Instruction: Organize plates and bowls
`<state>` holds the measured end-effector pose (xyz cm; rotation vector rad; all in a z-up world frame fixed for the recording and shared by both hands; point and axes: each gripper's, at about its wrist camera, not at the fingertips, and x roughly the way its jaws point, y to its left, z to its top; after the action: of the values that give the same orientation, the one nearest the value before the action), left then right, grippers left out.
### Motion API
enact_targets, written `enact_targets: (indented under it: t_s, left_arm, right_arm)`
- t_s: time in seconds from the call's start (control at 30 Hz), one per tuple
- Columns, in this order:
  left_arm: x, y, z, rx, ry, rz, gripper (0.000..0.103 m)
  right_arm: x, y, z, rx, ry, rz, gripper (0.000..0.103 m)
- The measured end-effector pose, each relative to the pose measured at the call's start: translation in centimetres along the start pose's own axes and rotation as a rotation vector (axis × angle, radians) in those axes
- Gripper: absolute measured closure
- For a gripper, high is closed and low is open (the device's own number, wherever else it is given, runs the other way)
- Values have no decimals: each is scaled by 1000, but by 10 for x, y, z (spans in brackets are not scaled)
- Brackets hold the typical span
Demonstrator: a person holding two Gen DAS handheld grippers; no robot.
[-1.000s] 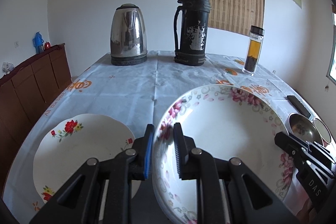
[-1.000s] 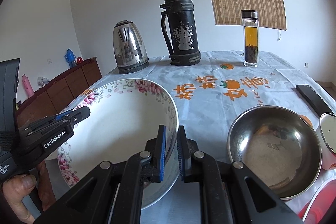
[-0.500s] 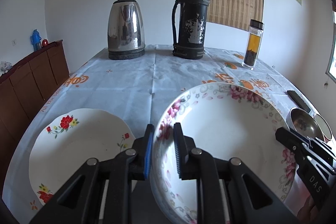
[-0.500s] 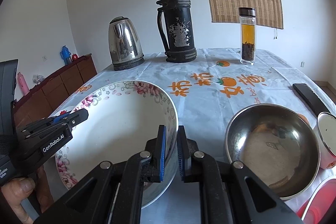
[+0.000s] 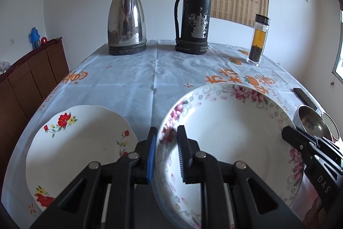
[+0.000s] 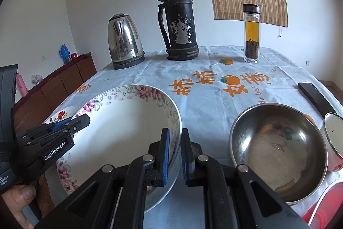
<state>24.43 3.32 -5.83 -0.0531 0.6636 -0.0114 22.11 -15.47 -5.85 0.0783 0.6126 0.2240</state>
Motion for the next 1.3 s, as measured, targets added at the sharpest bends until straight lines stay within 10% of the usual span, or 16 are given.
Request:
enact_targets:
  t_s: [1.3]
  left_arm:
    - [11, 4, -5, 9, 67, 11, 88]
  right_arm:
    - [14, 5, 0, -24, 81, -19, 90]
